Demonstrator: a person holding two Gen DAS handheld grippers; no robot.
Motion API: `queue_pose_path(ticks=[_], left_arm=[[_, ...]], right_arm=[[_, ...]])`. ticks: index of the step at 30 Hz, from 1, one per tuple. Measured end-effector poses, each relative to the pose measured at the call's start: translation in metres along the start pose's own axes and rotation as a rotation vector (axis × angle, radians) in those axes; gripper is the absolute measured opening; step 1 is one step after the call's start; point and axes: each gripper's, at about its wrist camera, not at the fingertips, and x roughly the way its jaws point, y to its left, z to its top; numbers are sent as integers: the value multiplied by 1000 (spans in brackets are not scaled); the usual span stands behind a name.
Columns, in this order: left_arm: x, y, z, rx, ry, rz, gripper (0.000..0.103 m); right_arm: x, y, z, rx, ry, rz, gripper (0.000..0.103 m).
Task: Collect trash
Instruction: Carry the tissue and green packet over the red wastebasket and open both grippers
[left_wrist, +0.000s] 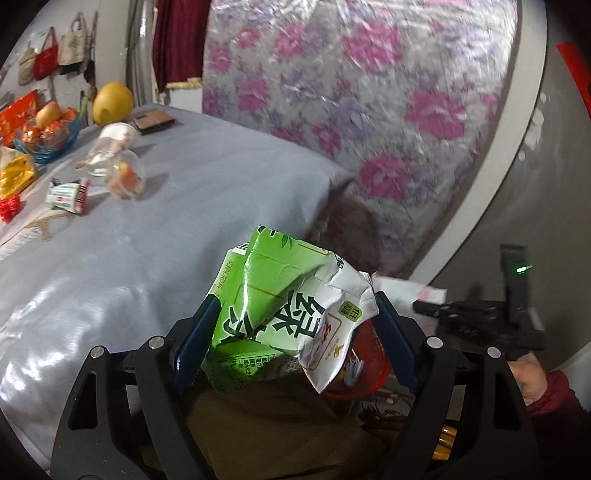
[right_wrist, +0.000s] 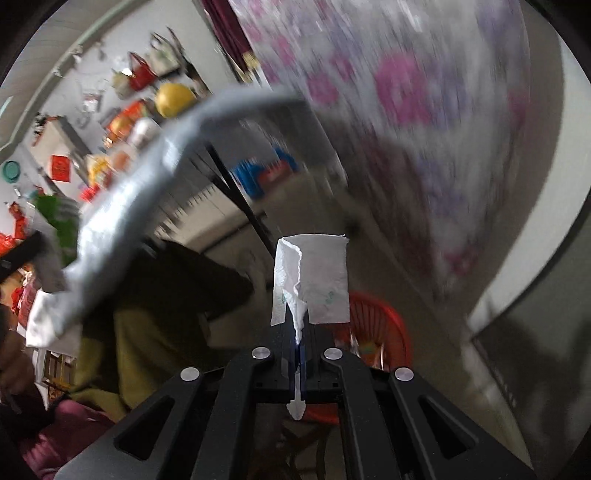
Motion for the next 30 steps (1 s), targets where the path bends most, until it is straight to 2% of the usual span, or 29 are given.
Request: queue_pose_path(ticks=[4,7,9,10,13,15,17,20,28,30], left_arm=[[17,-9,-4,24,43,-7,80],[30,-18,-7,46,73,-13,80],[39,-23,-9,60,93,-18,80],[42,-26,-10,66,100,-19,80],[54,-35,-12,89,124,-30,80],[63,-42,-13,103,143,-45,80],[73,-51,-13,125,158,-55,80],[85,-65,-11,165,175,-62,80],[120,-99,-3,229,224,-96,83],[127,-103,0,235,234,-78,91]], right_arm=[[40,-12,-17,15,77,-57,2],[69,-24,-26,46,141,-76,7],[82,-33,-30,96,171,-52,26],[79,-37,-31,125,151,-35,43],[60,-39,-22,121,87,-38,44],[37,-44,-13,121,12,-55,44],[15,-50,-3,139,-59,-55,50],[-9,-55,4,145,-124,-59,51],[-27,-69,8,160,-173,-46,51],[-27,-72,7,171,-173,-32,52]])
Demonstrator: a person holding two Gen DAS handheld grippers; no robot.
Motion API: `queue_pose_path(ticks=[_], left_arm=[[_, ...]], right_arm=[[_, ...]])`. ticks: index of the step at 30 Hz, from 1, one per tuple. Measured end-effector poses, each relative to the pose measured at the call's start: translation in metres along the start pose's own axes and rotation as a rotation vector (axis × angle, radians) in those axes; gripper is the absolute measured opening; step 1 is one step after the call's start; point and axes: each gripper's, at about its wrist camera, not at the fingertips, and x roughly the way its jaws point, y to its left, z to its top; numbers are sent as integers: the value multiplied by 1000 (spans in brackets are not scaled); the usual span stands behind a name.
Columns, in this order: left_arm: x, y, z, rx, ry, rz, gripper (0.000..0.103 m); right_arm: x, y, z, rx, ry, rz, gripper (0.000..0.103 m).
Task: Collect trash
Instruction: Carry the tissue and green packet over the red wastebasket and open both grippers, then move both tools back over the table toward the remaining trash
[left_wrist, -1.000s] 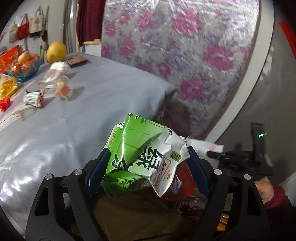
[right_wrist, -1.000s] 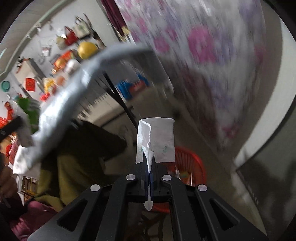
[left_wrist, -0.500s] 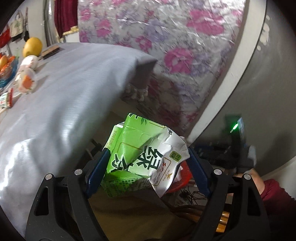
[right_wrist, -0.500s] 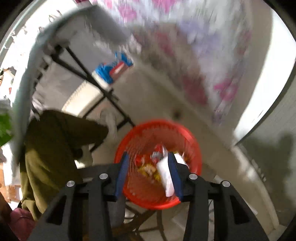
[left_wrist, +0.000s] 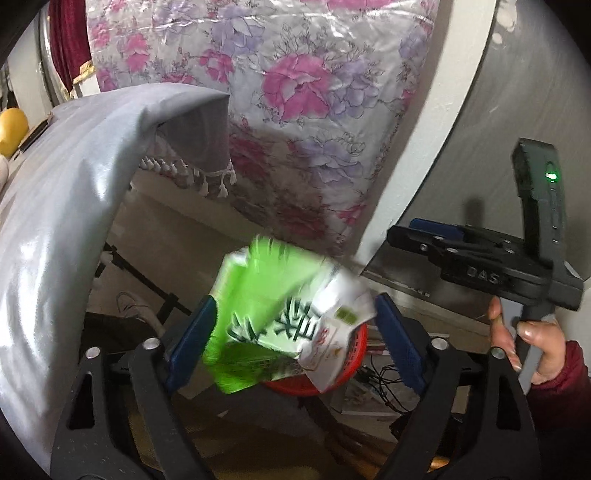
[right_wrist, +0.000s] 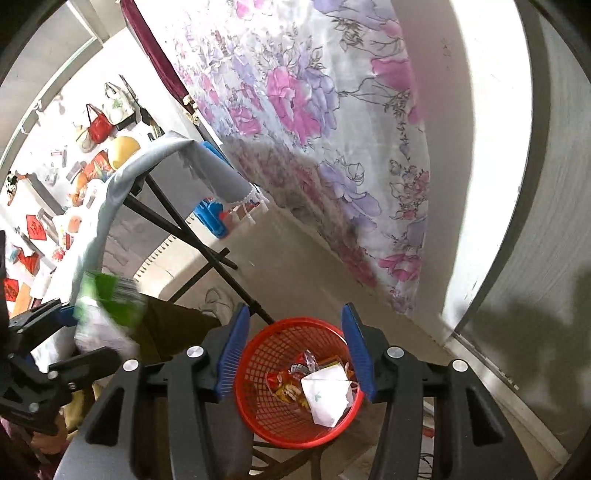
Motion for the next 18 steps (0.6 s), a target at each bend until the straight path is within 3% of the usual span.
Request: queue_pose_path(ticks=[1,7,18], left_arm=[[1,0,1,0,3,7,95],[-6,-3,-1,23,-23,66,95],[-44,17,-12,-30,-108,118,96]], right_arm=[[1,-3,0,5,-1,6,52],[-5,-1,0,17,-19,31,53],[-20,29,5,-45,-47,54,65]])
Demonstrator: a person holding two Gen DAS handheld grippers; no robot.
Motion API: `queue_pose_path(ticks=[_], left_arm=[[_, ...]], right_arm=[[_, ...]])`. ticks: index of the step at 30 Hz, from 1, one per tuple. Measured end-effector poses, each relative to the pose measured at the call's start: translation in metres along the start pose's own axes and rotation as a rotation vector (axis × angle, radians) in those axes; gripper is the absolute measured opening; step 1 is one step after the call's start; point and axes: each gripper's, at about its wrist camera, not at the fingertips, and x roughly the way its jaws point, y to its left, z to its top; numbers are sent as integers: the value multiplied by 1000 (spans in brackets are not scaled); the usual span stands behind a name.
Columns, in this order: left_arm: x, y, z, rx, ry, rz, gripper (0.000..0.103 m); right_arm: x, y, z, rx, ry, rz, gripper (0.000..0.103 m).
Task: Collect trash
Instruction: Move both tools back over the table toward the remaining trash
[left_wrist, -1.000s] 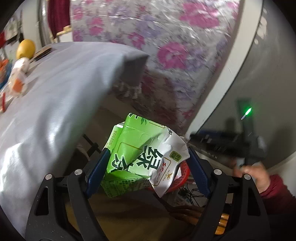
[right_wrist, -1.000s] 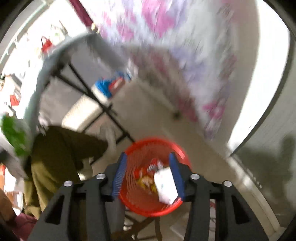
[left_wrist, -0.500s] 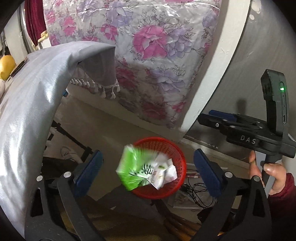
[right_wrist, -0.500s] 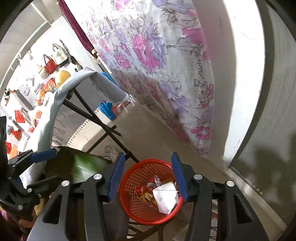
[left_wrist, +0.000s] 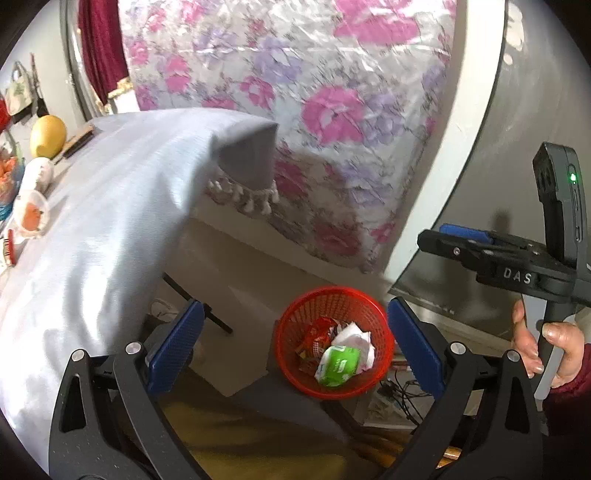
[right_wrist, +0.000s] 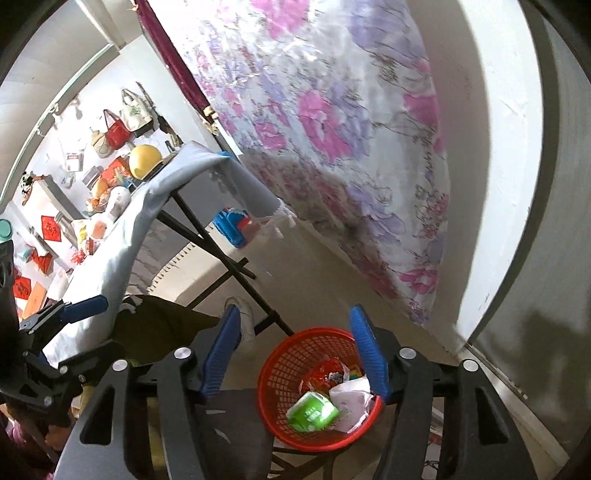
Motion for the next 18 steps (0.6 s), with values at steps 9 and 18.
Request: queue_pose_path(ticks=[9,18], left_arm=[[-20,16,-2,-49,-41,29,96],[-38,51,-7,-125,-89,73,96]], right_arm=[[-1,27,-2,-93,48,-35,92],[-2,52,4,-124,44,-1,95]])
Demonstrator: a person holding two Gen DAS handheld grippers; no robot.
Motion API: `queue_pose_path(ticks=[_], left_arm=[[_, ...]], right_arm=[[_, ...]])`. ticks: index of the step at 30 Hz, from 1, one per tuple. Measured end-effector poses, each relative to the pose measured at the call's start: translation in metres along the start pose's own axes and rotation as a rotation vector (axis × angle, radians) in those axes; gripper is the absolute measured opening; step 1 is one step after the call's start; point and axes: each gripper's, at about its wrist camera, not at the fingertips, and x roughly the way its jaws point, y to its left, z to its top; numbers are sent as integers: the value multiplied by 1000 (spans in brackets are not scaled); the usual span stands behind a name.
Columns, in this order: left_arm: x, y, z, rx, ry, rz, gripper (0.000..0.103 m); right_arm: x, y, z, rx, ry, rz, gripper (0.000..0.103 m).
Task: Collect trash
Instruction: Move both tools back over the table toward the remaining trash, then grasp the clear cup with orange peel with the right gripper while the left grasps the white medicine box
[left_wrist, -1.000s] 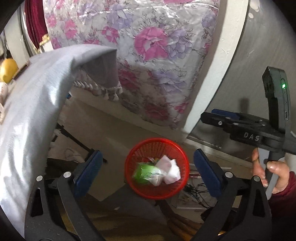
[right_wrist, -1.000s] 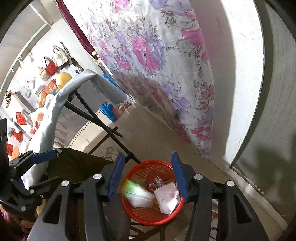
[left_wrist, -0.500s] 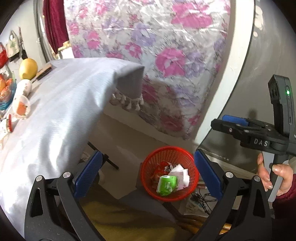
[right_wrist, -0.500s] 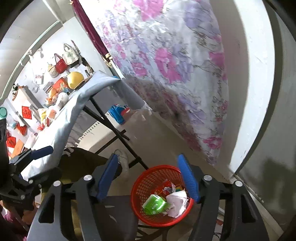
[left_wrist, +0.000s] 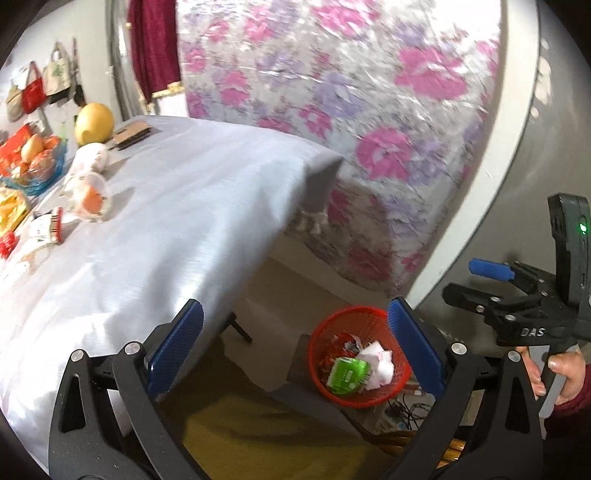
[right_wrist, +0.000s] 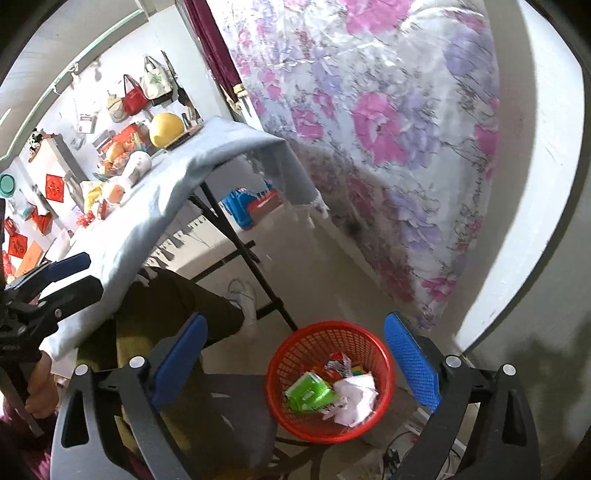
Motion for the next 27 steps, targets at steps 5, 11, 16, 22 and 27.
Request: queue_pose_path(ticks=[5,11,16,22,27], left_arm=[[-12,42,1,-92,-30,36,96],[-30,105,0,-215,-69,98,96],[-46,163,-2,-307,-92,166,96],[-55,237,-5,-415,-81,249,96],[-52,289,-9,-490,-47,307,96]], right_arm=[[-2,31,17,-14,-29,76,96],[12,89,36,-86,-26,154,97],[31,132,51,-121,-7,206,97],[64,180,74,-146,30,263,97],[95,214,91,-166,69,299,97]])
